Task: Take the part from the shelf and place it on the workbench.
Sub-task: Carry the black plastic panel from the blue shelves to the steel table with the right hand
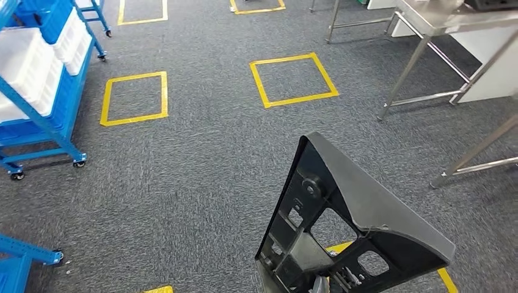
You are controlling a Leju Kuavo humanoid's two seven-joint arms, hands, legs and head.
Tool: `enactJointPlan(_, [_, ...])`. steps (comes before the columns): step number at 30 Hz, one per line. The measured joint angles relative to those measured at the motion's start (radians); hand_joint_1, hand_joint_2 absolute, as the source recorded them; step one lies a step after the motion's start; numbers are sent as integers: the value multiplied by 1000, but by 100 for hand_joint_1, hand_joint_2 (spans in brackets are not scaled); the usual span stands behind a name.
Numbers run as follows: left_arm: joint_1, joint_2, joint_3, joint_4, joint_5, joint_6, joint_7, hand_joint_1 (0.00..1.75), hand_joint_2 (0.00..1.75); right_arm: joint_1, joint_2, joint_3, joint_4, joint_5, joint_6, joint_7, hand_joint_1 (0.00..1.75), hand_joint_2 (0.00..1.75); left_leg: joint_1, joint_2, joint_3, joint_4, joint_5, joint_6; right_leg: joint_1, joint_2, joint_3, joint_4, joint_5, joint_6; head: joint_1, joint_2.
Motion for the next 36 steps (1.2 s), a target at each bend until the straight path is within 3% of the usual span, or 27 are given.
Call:
enactJointPlan(2, [-2,0,0,0,0,0,-1,0,0,0,0,0,0,1,0,0,175,175,1,-30,-3,20,-16,-5,-8,13,10,-13,6,-7,-2,0])
enactJointPlan(3, [-1,0,0,0,0,0,-1,0,0,-1,1,1,0,1,0,0,175,175,2,-59,-34,88,-51,-8,-12,29,15,-19,8,-13,-4,0])
enactJointPlan(5, [3,2,0,0,0,-1,-1,0,0,-3,1,1,2,2,0,1,175,175,5,-112,-72,139,-44,-14,-18,87,19,-15,7,-17,-10,0])
enactJointPlan(6, [6,3,0,0,0,-1,0,0,0,-4,1,1,3,2,0,1,175,175,8,-144,-79,136,-30,-15,-20,116,18,-8,3,-15,-12,0])
enactJointPlan(7, [6,4,0,0,0,-1,0,0,0,-5,1,1,4,3,0,1,175,175,10,-167,-58,73,8,-14,-20,138,15,3,-1,-9,-13,0])
enactJointPlan(9, [6,5,0,0,0,-1,0,0,0,-6,1,1,4,3,0,1,175,175,9,-196,-41,26,14,-7,-22,157,6,11,-3,3,-13,0])
enactJointPlan(11, [4,4,0,0,0,-2,0,0,0,-5,1,1,4,3,0,2,175,175,7,-179,-38,19,17,6,-25,178,0,9,1,17,-14,0])
enactJointPlan(12, [3,3,0,0,0,-2,0,0,0,-4,1,1,4,3,0,2,175,175,8,-167,-35,14,21,13,-25,173,-4,13,-2,22,-13,0])
enactJointPlan(14, [2,2,0,0,-1,-2,0,0,0,-5,1,1,3,3,-1,1,175,175,11,-142,-31,2,27,26,-23,129,-32,68,-36,30,-4,0])
enactJointPlan(16, [5,3,0,0,-1,-2,0,0,0,-6,0,1,3,3,-1,1,175,175,7,-116,-29,-1,27,32,-25,76,-93,187,-94,37,4,0])
enactJointPlan(18, [7,4,0,0,-1,-2,0,0,0,-6,0,1,4,3,-1,1,175,175,5,-87,-27,-1,23,31,-29,59,-137,266,-111,42,5,0])
enactJointPlan(19, [7,4,0,0,-1,-2,0,0,0,-6,0,0,4,3,-1,1,175,175,4,-74,-25,-1,20,30,-30,54,-133,255,-92,43,5,0])
enactJointPlan(20, [6,4,0,0,-1,-2,0,0,0,-5,0,0,4,3,-2,1,175,175,4,-63,-20,-1,17,28,-31,45,-109,207,-60,42,5,0])
enactJointPlan(22, [5,3,0,0,-1,-2,0,0,0,-6,0,0,4,3,-2,1,175,175,2,-43,-10,-1,8,21,-24,3,-39,74,-5,32,5,0])
enactJointPlan(24, [5,3,0,0,-1,-2,0,0,0,-6,0,1,4,3,-2,1,175,175,-1,-25,-1,-3,-1,9,-14,-21,-3,6,8,19,4,0])
enactJointPlan(26, [1,2,0,0,-1,-2,0,0,0,-4,0,1,3,3,-2,1,175,175,-3,-5,12,-9,-6,-2,-11,-1,-1,0,5,9,4,0])
enactJointPlan(27, [-2,2,-1,0,-1,-2,0,0,0,-3,1,1,3,3,-2,1,175,175,-2,-7,18,-8,-11,-7,-13,10,3,-6,7,3,3,0])
enactJointPlan(28, [-4,2,-1,0,-1,-2,0,0,0,-2,1,1,3,4,-2,1,175,175,0,-23,18,5,-23,-12,-17,21,8,-12,9,-3,2,0])
enactJointPlan(29, [-5,2,-1,0,-1,-2,0,0,0,-3,2,1,3,4,-2,1,175,175,1,-48,5,40,-45,-16,-20,32,12,-18,12,-9,-1,0])
enactJointPlan(31, [-3,2,-1,0,-2,-3,1,0,0,-4,2,1,3,4,-3,2,175,175,4,-100,-57,164,-104,-20,-22,54,16,-22,13,-18,-7,0])
enactJointPlan(32, [-1,2,-1,0,-2,-3,2,0,0,-4,3,1,3,4,-3,2,175,175,5,-109,-92,227,-125,-22,-21,67,16,-21,12,-20,-8,0])
enactJointPlan(33, [1,2,-1,0,-2,-3,3,0,0,-3,3,1,3,4,-4,3,175,175,5,-112,-117,264,-127,-24,-21,82,17,-19,10,-21,-9,0])
enactJointPlan(34, [3,2,-1,0,-3,-3,3,0,0,-3,3,1,3,4,-5,3,175,175,5,-114,-126,264,-107,-24,-20,98,18,-16,9,-21,-10,0])
enactJointPlan(36, [5,4,-1,0,-2,-3,3,0,0,-3,3,1,3,4,-5,3,175,175,6,-131,-97,162,-26,-22,-21,128,20,-7,3,-16,-11,0])
